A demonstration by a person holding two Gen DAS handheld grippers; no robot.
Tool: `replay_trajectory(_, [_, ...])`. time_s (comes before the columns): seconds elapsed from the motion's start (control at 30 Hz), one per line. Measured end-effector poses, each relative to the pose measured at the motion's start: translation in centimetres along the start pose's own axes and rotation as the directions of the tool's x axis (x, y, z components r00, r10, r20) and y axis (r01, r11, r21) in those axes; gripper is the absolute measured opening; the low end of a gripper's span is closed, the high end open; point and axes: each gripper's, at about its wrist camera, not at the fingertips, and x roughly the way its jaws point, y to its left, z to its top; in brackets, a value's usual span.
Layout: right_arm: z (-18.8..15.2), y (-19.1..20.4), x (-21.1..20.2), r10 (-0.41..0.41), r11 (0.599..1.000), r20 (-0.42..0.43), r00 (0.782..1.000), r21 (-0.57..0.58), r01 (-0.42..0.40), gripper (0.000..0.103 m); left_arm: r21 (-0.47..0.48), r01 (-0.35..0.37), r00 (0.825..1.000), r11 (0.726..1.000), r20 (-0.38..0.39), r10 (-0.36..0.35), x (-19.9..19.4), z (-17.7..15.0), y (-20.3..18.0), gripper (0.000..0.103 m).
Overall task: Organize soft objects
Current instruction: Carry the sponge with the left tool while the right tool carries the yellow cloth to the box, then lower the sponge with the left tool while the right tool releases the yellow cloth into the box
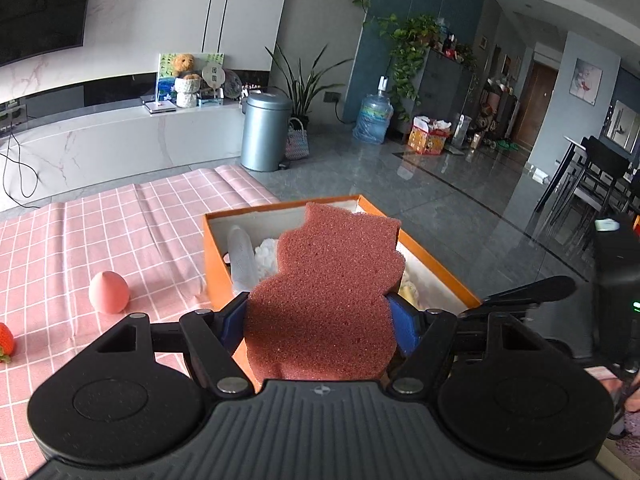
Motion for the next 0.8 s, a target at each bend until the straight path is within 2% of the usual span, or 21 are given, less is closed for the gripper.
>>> replay_trajectory(0.1, [0.1,-0.2,1.9,0.030,0.999,-0.059,0.998,0.022,-0.029,0.005,0.004,-0.001,1.000,1.000,-0.014,0.001,0.5,0.0,-0.1,0.082])
replay_trajectory(0.13, [0.1,-0.4,2.4,0.040,0.999,-0.080,0.996,0.031,-0.037,0.009,0.005,0.001,1.000,1.000,-0.018,-0.001,0.6,-0.1,-0.1,0.082])
replay_trajectory(0.2, [0.1,-0.6,2.9,0.055,0.997,-0.109,0.992,0.060,-0.049,0.011,0.005,0.005,1.000,1.000,-0.024,-0.005,0.9,-0.1,-0.2,0.082])
replay_trajectory(0.23, [0.1,-0.7,2.9,0.055,0.997,-0.112,0.992,0.065,-0.048,0.013,0.005,0.008,1.000,1.000,-0.027,-0.008,1.0,0.0,-0.3,0.082])
replay_trajectory(0.27, [0.1,-0.7,2.8,0.054,0.997,-0.112,0.992,0.063,-0.047,0.023,0.007,0.011,1.000,1.000,-0.029,-0.011,1.1,0.0,-0.4,0.082])
replay_trajectory(0.33, [0.1,-0.7,2.2,0.045,0.997,-0.089,0.995,0.063,-0.040,0.039,0.012,0.020,0.999,1.000,-0.034,-0.020,1.4,0.1,-0.5,0.082])
replay_trajectory(0.43, [0.1,-0.9,0.4,0.037,0.996,-0.038,0.999,0.078,-0.034,0.042,0.032,0.045,0.998,0.998,-0.046,-0.043,1.9,0.3,-0.9,0.082])
replay_trajectory(0.53, [0.1,-0.8,-1.7,-0.039,0.997,0.016,0.999,0.065,0.038,0.047,0.039,0.060,0.995,0.997,-0.083,-0.057,2.4,0.0,-1.4,0.082])
replay_trajectory(0.63, [0.0,-0.6,-3.3,-0.122,0.992,0.060,0.991,0.050,0.119,0.049,0.055,0.065,0.990,0.996,-0.129,-0.058,3.2,-0.4,-2.5,0.082])
replay_trajectory(0.8, [-0.4,-1.5,-4.5,-0.167,0.984,0.090,0.982,0.079,0.160,0.051,0.176,0.130,0.972,0.976,-0.216,-0.091,4.7,-1.7,-4.0,0.082])
